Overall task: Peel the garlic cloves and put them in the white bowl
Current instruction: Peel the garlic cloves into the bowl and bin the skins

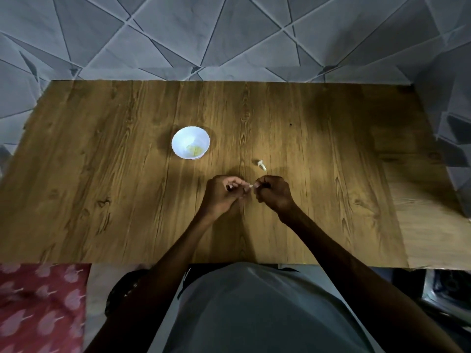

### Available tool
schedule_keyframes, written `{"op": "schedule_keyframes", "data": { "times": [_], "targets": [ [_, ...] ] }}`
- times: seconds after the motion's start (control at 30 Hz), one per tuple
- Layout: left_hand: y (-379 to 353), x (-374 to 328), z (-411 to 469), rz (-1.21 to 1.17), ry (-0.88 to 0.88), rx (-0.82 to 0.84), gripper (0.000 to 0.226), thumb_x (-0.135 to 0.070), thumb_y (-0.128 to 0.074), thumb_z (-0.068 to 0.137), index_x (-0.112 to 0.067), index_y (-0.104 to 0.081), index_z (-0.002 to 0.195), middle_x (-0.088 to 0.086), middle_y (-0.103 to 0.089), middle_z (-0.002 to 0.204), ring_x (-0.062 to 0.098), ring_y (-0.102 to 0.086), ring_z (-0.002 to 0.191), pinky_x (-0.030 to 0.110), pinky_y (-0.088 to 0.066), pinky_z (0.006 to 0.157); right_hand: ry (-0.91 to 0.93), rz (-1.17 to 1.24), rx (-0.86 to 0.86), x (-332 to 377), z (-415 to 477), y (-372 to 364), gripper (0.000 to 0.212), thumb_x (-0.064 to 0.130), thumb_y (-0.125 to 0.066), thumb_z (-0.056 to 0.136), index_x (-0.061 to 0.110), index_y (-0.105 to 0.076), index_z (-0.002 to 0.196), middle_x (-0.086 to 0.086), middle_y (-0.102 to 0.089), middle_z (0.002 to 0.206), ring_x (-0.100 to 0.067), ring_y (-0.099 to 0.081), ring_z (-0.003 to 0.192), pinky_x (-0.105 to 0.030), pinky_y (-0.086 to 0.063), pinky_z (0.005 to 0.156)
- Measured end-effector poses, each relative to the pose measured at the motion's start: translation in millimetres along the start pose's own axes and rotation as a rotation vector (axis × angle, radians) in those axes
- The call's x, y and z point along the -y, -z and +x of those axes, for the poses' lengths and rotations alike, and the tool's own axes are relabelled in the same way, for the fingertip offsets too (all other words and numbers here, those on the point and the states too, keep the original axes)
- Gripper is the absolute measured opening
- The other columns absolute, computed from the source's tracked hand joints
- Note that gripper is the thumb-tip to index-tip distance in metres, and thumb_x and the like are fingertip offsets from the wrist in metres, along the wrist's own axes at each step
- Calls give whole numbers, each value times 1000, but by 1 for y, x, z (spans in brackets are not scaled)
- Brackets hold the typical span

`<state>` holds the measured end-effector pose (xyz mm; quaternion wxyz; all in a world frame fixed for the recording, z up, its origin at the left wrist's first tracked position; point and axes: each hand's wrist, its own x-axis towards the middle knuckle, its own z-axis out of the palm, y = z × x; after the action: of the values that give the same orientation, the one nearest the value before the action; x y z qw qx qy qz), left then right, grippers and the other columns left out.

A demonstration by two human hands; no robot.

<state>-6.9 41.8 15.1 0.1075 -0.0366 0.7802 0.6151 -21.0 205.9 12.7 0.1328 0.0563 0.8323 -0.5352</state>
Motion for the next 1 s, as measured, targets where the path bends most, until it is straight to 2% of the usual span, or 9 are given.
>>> {"op": "schedule_keyframes", "data": {
  "times": [0.07, 0.13, 0.27, 0.4, 0.53, 0.6, 0.67, 0.8, 1.0],
  "targets": [
    [1, 5, 2, 227, -140, -55, 10, -20, -75, 85, -14, -77, 91, -4, -74, 82, 9, -70, 74, 23, -53, 66, -277, 246, 100, 6, -1, 3, 13, 3, -60, 88, 7, -70, 82, -8, -63, 70, -17, -58, 66, -28, -50, 59],
    [-1, 5, -1, 343, -224, -107, 10, -19, -75, 85, -15, -77, 94, -7, -75, 86, 1, -68, 79, 16, -50, 70, -390, 330, 193, 11, -1, 8, 11, 2, -58, 89, 4, -68, 85, -8, -59, 69, -17, -54, 65, -27, -47, 58],
    [-4, 6, -6, 365, -298, -142, 11, -18, -74, 85, -14, -77, 95, -8, -75, 90, -2, -67, 83, 19, -54, 76, -563, 520, 370, 10, 4, 12, 21, 6, -47, 97, 7, -58, 79, -4, -52, 66, -13, -48, 60, -23, -42, 55],
    [-4, 5, -8, 302, -272, -160, 11, -16, -74, 85, -14, -77, 95, -7, -75, 91, 0, -68, 85, 21, -55, 77, -644, 626, 446, 5, 7, 13, 25, 9, -44, 99, 9, -57, 77, -2, -51, 66, -10, -47, 58, -20, -42, 51],
    [-3, 4, -9, 367, -353, -156, 11, -14, -73, 85, -14, -77, 96, -6, -75, 91, -1, -68, 83, 17, -54, 74, -711, 720, 504, 8, 6, 17, 27, 8, -42, 99, 9, -58, 77, -1, -50, 66, -9, -45, 58, -18, -40, 52],
    [-3, 6, -8, 372, -320, -156, 11, -14, -74, 85, -14, -77, 95, -6, -75, 89, -1, -68, 81, 15, -52, 73, -638, 627, 441, 8, 7, 16, 23, 8, -47, 99, 6, -60, 81, -4, -52, 68, -10, -48, 59, -20, -43, 54],
    [-3, 7, -7, 262, -186, -140, 6, -14, -74, 85, -15, -76, 90, -7, -74, 83, 1, -68, 76, 14, -50, 69, -428, 396, 290, 6, 6, 11, 15, 6, -56, 95, 2, -66, 86, -6, -57, 68, -14, -53, 62, -25, -46, 57],
    [1, 8, -2, -51, 71, -30, 11, -5, -71, 85, -15, -72, 89, 1, -74, 79, 17, -73, 74, 27, -58, 71, -18, -21, 53, 5, 5, 4, 8, 6, -62, 92, 7, -69, 88, 0, -64, 72, -11, -60, 65, -29, -53, 62],
    [9, 13, 3, -102, 117, -23, 11, -3, -72, 84, -3, -72, 95, 9, -73, 83, 20, -73, 74, 27, -59, 69, 142, -205, 19, -11, 15, 7, 9, 1, -67, 87, 8, -71, 84, -1, -70, 75, -17, -70, 69, -33, -60, 67]
  ]
}}
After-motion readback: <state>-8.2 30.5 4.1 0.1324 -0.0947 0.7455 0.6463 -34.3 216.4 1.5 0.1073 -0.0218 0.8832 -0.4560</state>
